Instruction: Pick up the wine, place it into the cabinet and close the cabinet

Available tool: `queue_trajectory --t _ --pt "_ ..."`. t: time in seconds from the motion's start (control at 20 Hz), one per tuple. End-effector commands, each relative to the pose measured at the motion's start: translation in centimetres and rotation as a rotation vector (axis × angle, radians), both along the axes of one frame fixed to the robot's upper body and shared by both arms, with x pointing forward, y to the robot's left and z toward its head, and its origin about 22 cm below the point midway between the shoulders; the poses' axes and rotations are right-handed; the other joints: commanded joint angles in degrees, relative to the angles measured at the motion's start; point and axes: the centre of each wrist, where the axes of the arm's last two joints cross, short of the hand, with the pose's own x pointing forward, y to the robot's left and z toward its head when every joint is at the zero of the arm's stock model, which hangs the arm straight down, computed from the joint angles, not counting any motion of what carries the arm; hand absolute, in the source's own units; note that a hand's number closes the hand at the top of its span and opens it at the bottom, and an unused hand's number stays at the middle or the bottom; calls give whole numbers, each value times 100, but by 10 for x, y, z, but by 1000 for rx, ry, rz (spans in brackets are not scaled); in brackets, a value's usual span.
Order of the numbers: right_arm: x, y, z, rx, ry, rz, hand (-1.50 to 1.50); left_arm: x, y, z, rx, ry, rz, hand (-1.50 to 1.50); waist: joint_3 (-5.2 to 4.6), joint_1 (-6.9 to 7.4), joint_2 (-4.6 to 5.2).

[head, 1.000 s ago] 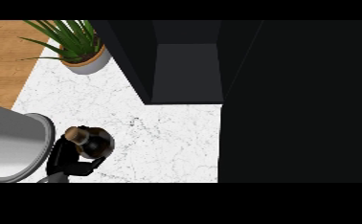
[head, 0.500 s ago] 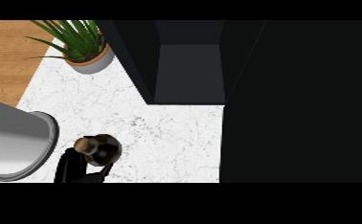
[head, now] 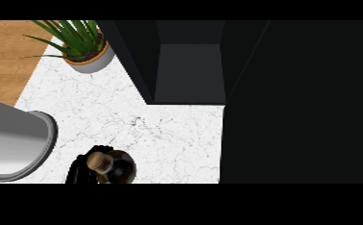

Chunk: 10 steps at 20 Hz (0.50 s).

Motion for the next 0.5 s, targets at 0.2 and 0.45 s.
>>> queue_trajectory --t 0.2,0.45 --pt "7 -13 -11 7 -1 7 -150 3 -49 80 -83 -61 -56 150 -11 -19 11" --pt "-4 6 -1 7 -4 21 -150 4 -48 120 -51 -99 -50 150 -17 -38 14"
